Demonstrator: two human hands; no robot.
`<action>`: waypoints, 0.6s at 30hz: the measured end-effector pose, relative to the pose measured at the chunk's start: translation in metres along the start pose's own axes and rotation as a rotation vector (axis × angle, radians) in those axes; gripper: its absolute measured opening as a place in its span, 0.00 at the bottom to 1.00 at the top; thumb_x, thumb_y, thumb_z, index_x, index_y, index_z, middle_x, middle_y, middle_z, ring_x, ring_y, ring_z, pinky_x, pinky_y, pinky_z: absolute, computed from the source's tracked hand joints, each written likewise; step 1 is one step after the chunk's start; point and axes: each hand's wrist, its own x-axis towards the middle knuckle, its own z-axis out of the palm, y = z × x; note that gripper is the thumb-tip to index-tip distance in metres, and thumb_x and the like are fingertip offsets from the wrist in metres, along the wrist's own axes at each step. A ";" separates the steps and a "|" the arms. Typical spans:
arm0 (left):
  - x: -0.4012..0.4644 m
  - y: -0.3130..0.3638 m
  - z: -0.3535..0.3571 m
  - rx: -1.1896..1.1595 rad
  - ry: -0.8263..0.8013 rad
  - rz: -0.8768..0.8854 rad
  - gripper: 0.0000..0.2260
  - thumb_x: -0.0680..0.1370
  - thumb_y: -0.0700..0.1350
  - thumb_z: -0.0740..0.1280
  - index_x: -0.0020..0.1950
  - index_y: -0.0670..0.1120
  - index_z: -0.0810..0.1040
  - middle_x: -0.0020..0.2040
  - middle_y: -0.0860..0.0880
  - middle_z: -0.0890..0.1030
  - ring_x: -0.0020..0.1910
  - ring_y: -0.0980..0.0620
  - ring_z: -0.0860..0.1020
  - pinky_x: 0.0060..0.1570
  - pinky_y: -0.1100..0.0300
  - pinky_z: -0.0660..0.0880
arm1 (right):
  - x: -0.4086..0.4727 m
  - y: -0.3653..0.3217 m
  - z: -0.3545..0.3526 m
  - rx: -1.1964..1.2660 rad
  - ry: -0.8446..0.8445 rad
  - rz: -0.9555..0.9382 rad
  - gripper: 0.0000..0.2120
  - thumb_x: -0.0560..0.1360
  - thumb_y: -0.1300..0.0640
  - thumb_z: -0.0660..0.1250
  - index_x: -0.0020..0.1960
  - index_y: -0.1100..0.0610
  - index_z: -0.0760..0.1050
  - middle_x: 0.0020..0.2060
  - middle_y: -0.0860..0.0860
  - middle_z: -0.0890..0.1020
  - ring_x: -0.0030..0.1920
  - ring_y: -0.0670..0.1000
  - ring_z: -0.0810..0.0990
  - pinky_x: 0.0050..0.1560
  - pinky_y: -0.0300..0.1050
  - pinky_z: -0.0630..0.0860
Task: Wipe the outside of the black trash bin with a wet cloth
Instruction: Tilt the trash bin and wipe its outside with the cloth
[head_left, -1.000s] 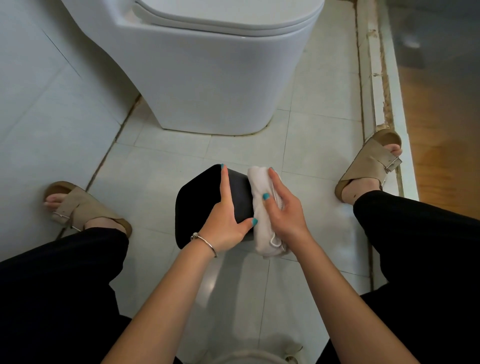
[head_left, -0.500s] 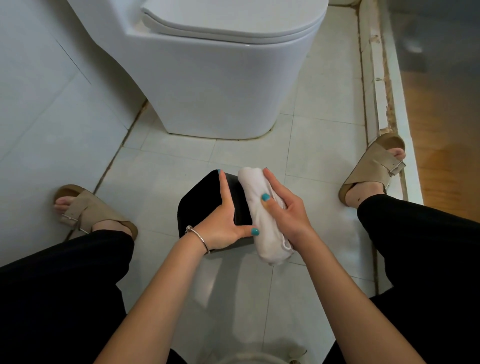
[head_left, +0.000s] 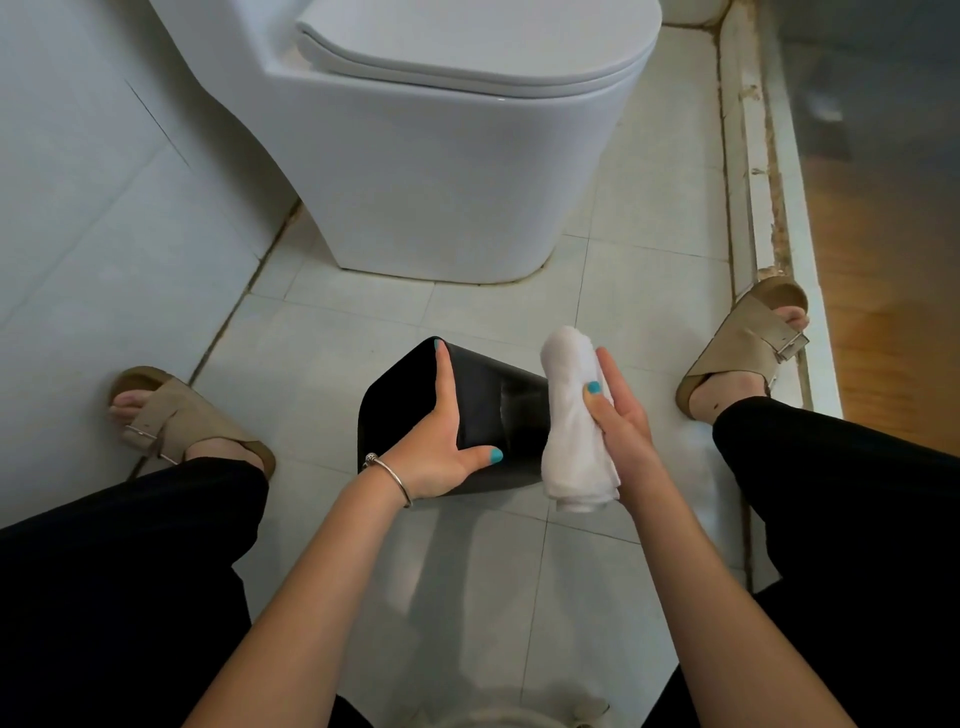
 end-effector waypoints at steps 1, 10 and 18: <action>0.000 -0.001 0.000 -0.004 -0.002 -0.001 0.56 0.74 0.46 0.73 0.66 0.67 0.21 0.78 0.51 0.53 0.68 0.49 0.69 0.68 0.51 0.68 | 0.001 0.003 0.001 -0.034 -0.008 0.013 0.26 0.81 0.57 0.62 0.77 0.45 0.60 0.71 0.45 0.69 0.62 0.47 0.76 0.55 0.40 0.79; 0.000 0.002 0.001 -0.023 0.019 -0.013 0.54 0.75 0.45 0.71 0.67 0.65 0.21 0.75 0.51 0.59 0.62 0.53 0.73 0.63 0.59 0.70 | 0.000 0.019 0.012 -0.408 0.177 -0.103 0.26 0.79 0.54 0.66 0.74 0.40 0.64 0.60 0.48 0.71 0.61 0.48 0.72 0.60 0.39 0.67; 0.001 0.003 0.003 -0.038 0.016 0.011 0.54 0.75 0.44 0.71 0.67 0.64 0.21 0.75 0.51 0.60 0.62 0.53 0.74 0.63 0.59 0.71 | -0.012 0.018 0.027 -0.857 0.068 -0.083 0.35 0.77 0.35 0.57 0.77 0.36 0.43 0.75 0.50 0.59 0.68 0.57 0.67 0.59 0.55 0.70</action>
